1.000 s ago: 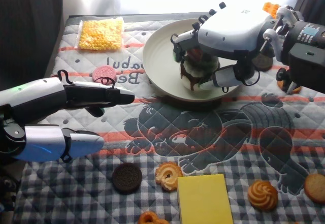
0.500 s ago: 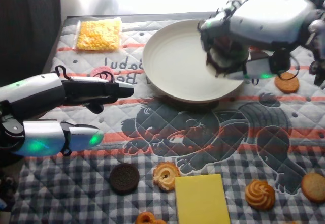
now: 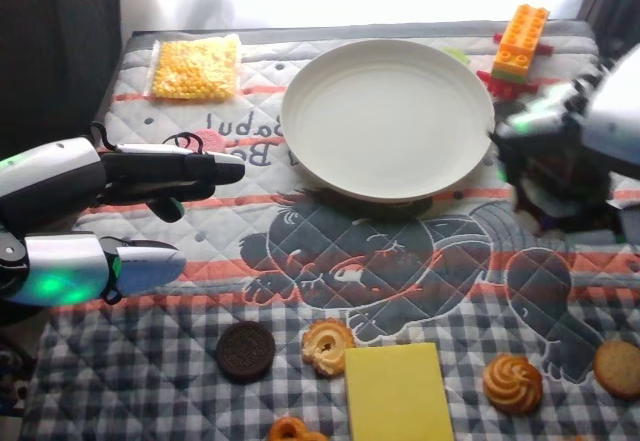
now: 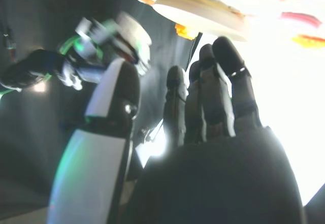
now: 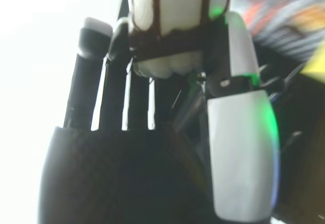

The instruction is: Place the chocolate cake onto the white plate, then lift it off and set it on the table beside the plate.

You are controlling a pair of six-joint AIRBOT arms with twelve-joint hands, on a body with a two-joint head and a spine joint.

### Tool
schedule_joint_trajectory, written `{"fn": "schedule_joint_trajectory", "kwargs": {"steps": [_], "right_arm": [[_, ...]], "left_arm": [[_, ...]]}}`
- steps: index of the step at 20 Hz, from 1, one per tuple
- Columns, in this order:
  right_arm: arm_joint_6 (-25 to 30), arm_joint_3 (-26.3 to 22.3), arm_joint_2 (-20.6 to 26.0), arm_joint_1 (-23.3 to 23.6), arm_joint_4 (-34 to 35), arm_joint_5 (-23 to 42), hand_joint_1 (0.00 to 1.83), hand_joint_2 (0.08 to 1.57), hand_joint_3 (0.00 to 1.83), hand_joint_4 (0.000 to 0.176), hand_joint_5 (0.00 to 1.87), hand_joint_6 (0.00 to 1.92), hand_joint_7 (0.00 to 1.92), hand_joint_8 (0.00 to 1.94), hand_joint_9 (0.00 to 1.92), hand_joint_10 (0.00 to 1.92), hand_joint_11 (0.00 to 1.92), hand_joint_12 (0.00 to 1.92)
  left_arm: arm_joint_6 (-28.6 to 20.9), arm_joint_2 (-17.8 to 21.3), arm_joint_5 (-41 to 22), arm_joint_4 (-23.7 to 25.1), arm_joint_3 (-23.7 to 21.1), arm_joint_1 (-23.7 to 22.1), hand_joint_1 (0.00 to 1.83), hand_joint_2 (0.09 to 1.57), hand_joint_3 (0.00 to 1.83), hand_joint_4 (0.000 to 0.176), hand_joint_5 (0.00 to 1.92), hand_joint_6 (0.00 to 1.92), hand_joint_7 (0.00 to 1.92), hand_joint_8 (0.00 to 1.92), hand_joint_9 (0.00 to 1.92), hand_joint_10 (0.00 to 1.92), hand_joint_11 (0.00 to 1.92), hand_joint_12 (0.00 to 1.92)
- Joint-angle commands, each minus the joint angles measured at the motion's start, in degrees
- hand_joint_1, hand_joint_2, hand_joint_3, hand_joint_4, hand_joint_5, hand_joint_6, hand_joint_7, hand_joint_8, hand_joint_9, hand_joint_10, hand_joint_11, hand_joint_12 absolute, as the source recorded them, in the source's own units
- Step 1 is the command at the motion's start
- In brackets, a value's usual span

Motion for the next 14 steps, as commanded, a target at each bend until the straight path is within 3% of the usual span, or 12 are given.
{"fn": "schedule_joint_trajectory", "kwargs": {"steps": [1,2,3,5,6,8,9,10,11,12,13,14], "right_arm": [[-0.1,-0.6,0.4,-0.2,1.0,7.9,1.13,1.23,0.0,0.0,0.77,1.28,0.91,1.8,1.1,1.92,1.17,1.92],[-0.1,-0.9,0.6,-1.5,1.1,7.9,1.12,1.22,0.0,0.0,0.79,1.3,1.0,1.85,1.22,1.92,1.29,1.92],[0.0,-0.7,0.6,-2.5,1.1,7.6,1.19,1.24,0.0,0.0,0.73,1.2,0.84,1.68,1.09,1.92,1.14,1.92],[0.0,0.2,-0.2,-3.6,1.6,6.8,1.12,1.21,0.0,0.0,0.79,1.3,1.05,1.83,1.13,1.92,1.15,1.92],[0.0,0.5,-0.9,-3.8,1.9,6.5,1.18,1.25,0.01,0.0,0.71,1.23,0.83,1.71,1.09,1.92,1.13,1.92],[0.0,1.8,-2.8,-4.0,2.5,4.6,1.16,1.24,0.01,0.0,0.68,1.42,0.82,1.36,0.73,1.68,0.74,1.92],[0.0,2.1,-3.1,-4.1,2.6,4.2,1.07,1.17,0.0,0.0,0.33,1.12,0.41,1.08,0.34,1.5,0.34,1.92],[0.0,2.2,-3.2,-4.3,2.8,3.7,0.98,1.13,0.0,0.0,0.15,0.86,0.22,0.81,0.14,1.32,0.11,1.92],[0.0,2.2,-2.9,-4.7,3.3,3.6,0.89,1.09,0.0,0.021,0.03,0.38,0.05,0.45,0.03,0.91,0.02,1.85],[0.0,2.0,-2.4,-5.1,3.9,3.6,0.81,1.07,0.0,0.07,0.0,0.08,0.01,0.19,0.0,0.56,0.0,1.72],[0.0,1.8,-2.0,-5.3,4.2,3.6,0.73,1.06,0.0,0.11,0.0,0.01,0.0,0.04,0.0,0.11,0.0,1.56],[0.0,1.6,-1.6,-5.4,4.3,3.6,0.72,1.05,0.0,0.104,0.0,0.0,0.0,0.01,0.0,0.02,0.0,1.3]], "left_arm": [[-0.5,0.8,-7.4,-1.3,-0.3,-0.4,0.98,1.31,0.0,0.012,0.38,0.01,0.25,0.0,0.27,0.03,0.0,1.14],[-0.5,0.9,-7.7,-1.3,-0.4,-0.4,0.98,1.3,0.0,0.006,0.38,0.01,0.24,0.0,0.25,0.03,0.0,1.07],[-0.5,1.0,-7.8,-1.3,-0.4,-0.4,0.96,1.3,0.0,0.0,0.38,0.01,0.25,0.01,0.29,0.04,0.0,1.24],[-0.5,1.4,-8.2,-1.4,-0.6,-0.5,0.98,1.3,0.0,0.0,0.37,0.01,0.25,0.0,0.27,0.03,0.0,1.23],[-0.5,1.6,-8.6,-1.4,-0.6,-0.5,0.99,1.29,0.0,0.0,0.37,0.01,0.25,0.0,0.26,0.03,0.0,1.2],[-0.5,1.7,-8.8,-1.4,-0.7,-1.1,0.97,1.3,0.0,0.029,0.35,0.0,0.23,0.0,0.26,0.03,0.0,1.14],[-0.5,1.7,-8.9,-1.4,-0.7,-1.3,0.98,1.3,0.0,0.027,0.36,0.0,0.24,0.0,0.26,0.02,0.0,1.12],[-0.5,1.7,-9.0,-1.4,-0.7,-1.3,0.99,1.3,0.0,0.032,0.36,0.01,0.25,0.01,0.26,0.02,0.0,1.12],[-0.5,1.7,-9.2,-1.4,-0.7,-1.5,0.98,1.3,0.0,0.04,0.36,0.0,0.25,0.01,0.26,0.02,0.0,1.1],[-0.5,1.7,-9.5,-1.4,-0.7,-1.5,1.0,1.29,0.0,0.041,0.37,0.01,0.26,0.01,0.26,0.02,0.0,1.09],[-0.5,1.7,-9.7,-1.4,-0.7,-1.5,0.98,1.29,0.0,0.057,0.37,0.01,0.26,0.01,0.24,0.01,0.0,1.02],[-0.5,1.7,-9.8,-1.5,-0.7,-1.5,0.97,1.29,0.0,0.064,0.36,0.0,0.26,0.0,0.23,0.01,0.0,0.96]]}}
